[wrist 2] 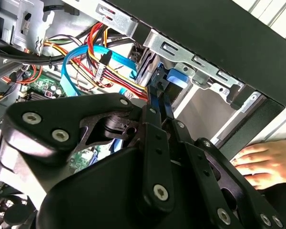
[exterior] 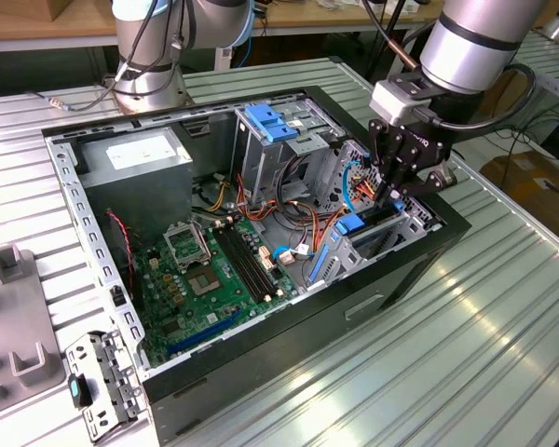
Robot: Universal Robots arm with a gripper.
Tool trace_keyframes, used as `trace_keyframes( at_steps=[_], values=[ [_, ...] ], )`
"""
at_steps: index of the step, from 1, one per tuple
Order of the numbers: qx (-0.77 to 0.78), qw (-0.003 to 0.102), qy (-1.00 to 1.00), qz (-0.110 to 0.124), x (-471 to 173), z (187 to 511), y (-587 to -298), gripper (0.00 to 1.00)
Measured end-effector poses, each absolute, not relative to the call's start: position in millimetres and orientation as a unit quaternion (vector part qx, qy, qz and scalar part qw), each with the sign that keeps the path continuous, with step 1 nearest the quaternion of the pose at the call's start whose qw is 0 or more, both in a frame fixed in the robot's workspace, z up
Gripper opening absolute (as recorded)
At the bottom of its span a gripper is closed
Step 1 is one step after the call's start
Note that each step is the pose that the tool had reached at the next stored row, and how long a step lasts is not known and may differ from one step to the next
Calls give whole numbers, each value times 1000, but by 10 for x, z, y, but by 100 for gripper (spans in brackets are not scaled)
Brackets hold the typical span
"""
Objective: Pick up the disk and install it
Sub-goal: 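Insert the first disk wire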
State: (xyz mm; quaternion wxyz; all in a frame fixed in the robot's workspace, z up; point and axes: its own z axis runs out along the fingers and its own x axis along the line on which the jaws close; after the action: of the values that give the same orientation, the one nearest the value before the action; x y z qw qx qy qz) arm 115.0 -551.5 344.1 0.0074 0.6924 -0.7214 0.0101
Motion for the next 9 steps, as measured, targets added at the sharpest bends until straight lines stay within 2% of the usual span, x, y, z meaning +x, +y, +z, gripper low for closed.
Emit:
trace_keyframes(
  at_steps=[9],
  values=[
    [692,7,-721,10,1151,3403,-5515,17]
  ],
)
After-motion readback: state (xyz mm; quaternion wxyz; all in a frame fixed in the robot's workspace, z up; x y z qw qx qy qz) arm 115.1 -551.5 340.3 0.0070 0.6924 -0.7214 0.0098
